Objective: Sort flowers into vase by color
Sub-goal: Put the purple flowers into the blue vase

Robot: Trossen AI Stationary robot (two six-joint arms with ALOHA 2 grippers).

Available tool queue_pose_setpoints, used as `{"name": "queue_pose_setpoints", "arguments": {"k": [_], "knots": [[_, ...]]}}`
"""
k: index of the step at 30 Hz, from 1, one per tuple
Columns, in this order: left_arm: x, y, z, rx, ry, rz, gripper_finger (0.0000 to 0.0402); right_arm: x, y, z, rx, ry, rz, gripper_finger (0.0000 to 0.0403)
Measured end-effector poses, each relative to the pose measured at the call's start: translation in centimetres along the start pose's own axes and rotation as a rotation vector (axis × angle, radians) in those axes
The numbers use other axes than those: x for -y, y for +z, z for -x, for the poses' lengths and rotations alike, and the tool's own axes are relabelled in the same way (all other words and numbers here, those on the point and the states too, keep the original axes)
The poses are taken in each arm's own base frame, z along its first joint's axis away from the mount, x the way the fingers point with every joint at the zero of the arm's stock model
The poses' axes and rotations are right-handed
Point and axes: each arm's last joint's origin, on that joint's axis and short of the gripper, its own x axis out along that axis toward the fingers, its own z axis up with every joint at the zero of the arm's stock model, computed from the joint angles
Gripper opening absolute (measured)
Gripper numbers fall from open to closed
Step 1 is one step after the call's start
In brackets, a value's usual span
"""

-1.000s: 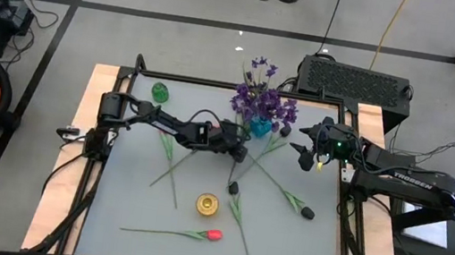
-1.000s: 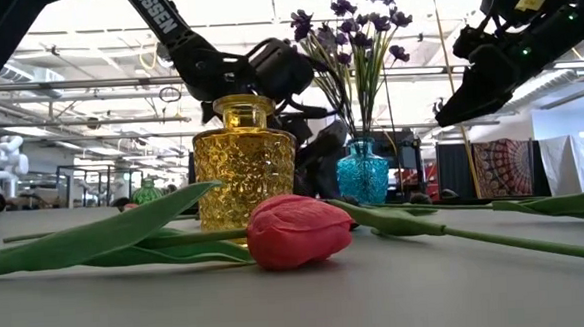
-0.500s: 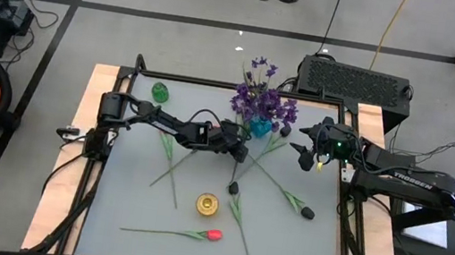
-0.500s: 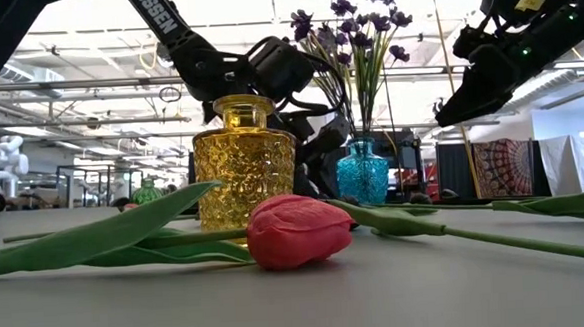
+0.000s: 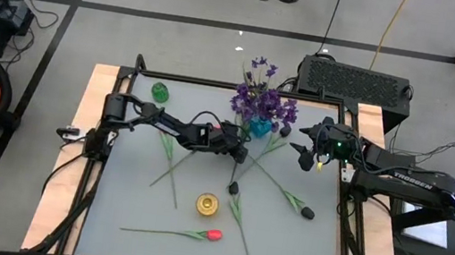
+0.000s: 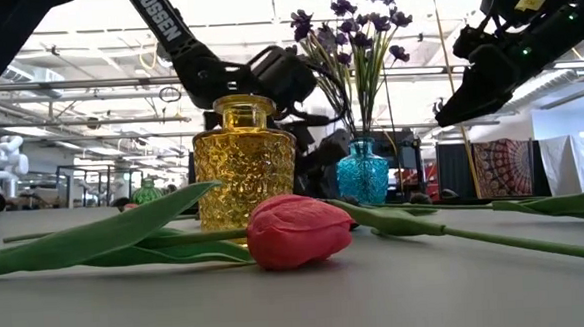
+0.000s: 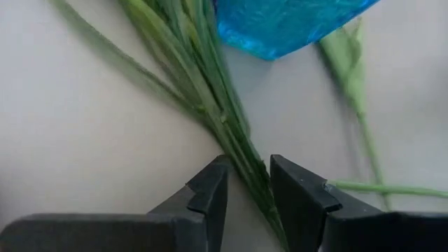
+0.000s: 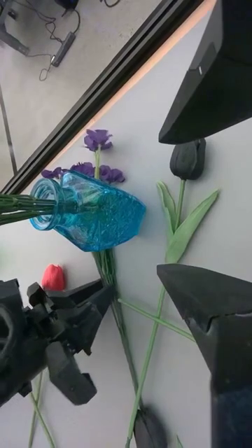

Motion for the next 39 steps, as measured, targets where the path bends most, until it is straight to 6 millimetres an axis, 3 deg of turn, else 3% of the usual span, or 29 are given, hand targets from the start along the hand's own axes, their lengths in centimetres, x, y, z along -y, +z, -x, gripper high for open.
{"name": "queue_pose_setpoints", "arguments": {"k": [14,18,25,39], "knots": [[0.10,0.14,-0.14,0.022,-0.013,-0.022,0.0115,0.00,-0.02,-0.01,-0.002,0.000,0.000,0.0286],[0.05,0.10,-0.14,0.017,-0.008,-0.028,0.0090,0.00,-0.02,-0.01,-0.002,0.000,0.000,0.0286],[0.01,0.06,-0.13,0.013,-0.003,-0.069,0.0009,0.00,-0.02,-0.01,-0.003,0.000,0.000,0.0286],[0.09,-0.05,0.12,0.006,0.012,-0.086,0.0004,0.00,-0.04,-0.01,-0.004,0.000,-0.018,0.0286]]}}
